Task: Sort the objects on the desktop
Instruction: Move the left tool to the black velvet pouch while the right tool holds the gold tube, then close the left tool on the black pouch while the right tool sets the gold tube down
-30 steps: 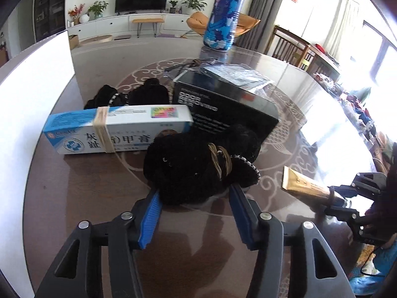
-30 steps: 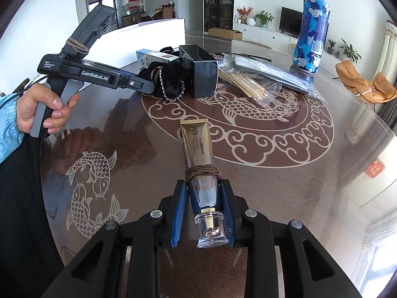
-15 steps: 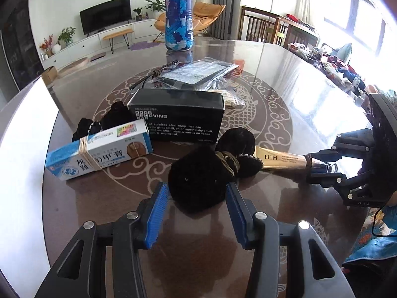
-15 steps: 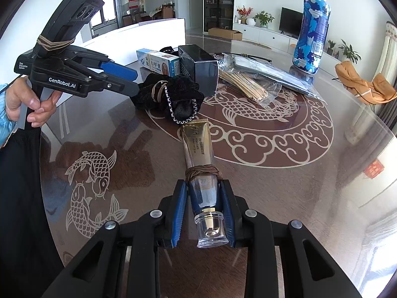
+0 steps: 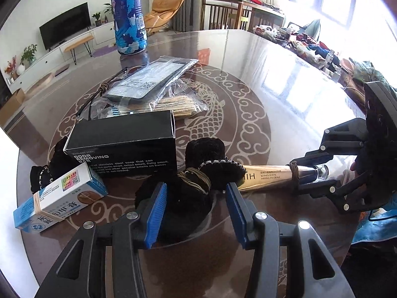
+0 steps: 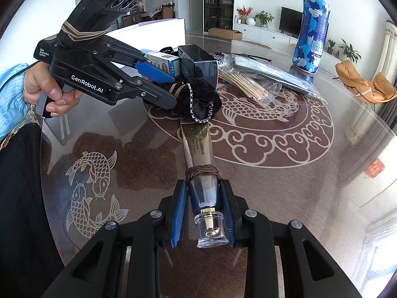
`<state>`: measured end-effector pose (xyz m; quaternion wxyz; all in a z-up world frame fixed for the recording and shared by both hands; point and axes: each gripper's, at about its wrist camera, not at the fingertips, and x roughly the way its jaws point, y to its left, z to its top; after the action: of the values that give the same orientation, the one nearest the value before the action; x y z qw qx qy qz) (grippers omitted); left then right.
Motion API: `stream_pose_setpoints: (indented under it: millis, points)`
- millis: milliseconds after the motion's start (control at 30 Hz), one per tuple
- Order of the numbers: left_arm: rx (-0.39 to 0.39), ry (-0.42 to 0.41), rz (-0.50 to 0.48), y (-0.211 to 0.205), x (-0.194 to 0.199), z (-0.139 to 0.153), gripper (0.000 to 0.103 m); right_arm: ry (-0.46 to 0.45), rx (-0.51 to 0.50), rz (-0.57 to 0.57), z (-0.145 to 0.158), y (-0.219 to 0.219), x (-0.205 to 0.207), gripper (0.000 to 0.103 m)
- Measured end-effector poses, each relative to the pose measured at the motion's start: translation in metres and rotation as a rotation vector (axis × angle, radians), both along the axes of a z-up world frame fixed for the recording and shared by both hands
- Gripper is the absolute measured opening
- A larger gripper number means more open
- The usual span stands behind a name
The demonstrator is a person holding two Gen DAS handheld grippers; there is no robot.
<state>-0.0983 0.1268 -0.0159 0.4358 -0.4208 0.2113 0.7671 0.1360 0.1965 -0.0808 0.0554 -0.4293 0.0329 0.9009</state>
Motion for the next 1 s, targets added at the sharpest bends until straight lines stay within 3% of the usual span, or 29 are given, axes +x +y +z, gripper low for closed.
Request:
stream_pose_setpoints:
  millis: [167, 267, 333, 800, 900, 1000]
  points:
    - [-0.059, 0.059, 0.049, 0.000, 0.011, -0.005, 0.048, 0.000, 0.000, -0.001, 0.000, 0.000, 0.000, 0.030]
    - [-0.046, 0.034, 0.148, -0.012, 0.013, -0.007, 0.045, 0.000, 0.000, -0.002, 0.000, 0.000, 0.000, 0.030]
    - [-0.045, 0.012, 0.223, -0.021, 0.015, -0.013, 0.037, 0.000, 0.000, -0.002, 0.000, 0.000, 0.000, 0.030]
    - [0.031, -0.078, 0.699, -0.081, 0.050, -0.015, 0.036, -0.002, 0.012, -0.005, 0.000, -0.001, 0.000, 0.030]
    - [0.032, -0.081, 0.744, -0.086, 0.058, -0.015, 0.036, -0.002, 0.013, -0.006, 0.000, -0.001, -0.001, 0.030]
    - [0.032, -0.069, 0.729, -0.081, 0.064, -0.014, 0.036, -0.002, 0.013, -0.006, 0.000, -0.001, -0.001, 0.030]
